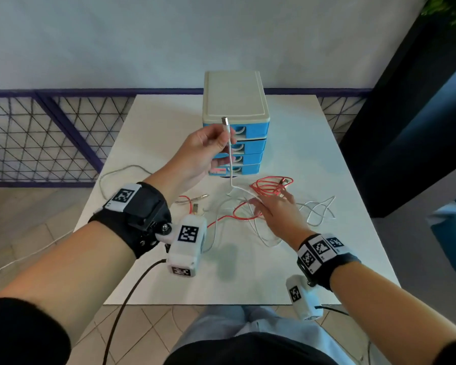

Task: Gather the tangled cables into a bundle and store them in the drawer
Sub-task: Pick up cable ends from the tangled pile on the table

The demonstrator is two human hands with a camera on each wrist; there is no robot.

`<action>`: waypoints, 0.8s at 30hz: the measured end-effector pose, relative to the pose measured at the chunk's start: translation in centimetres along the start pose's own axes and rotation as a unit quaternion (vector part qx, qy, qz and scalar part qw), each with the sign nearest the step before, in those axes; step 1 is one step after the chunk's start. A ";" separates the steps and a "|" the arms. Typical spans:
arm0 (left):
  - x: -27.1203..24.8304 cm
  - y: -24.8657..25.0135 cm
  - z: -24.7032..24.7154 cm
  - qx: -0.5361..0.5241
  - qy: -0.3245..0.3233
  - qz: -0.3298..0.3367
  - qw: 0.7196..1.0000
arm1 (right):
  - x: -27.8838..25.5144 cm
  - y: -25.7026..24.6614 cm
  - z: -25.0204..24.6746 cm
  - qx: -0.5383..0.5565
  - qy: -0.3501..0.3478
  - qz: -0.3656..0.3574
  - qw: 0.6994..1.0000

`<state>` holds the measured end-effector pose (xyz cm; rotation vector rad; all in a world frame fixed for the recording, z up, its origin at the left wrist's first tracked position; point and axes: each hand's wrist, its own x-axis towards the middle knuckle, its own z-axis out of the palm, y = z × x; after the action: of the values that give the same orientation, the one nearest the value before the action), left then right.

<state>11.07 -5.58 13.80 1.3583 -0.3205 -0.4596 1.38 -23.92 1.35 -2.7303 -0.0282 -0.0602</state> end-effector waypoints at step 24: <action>-2.2 -10.1 -8.1 0.424 0.047 -0.133 0.895 | 3.9 -8.4 -3.2 0.457 0.006 0.132 0.880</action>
<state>11.73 1.03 2.45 2.2938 -0.2623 -0.4982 4.88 -17.45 7.80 -1.7611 0.2567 0.0159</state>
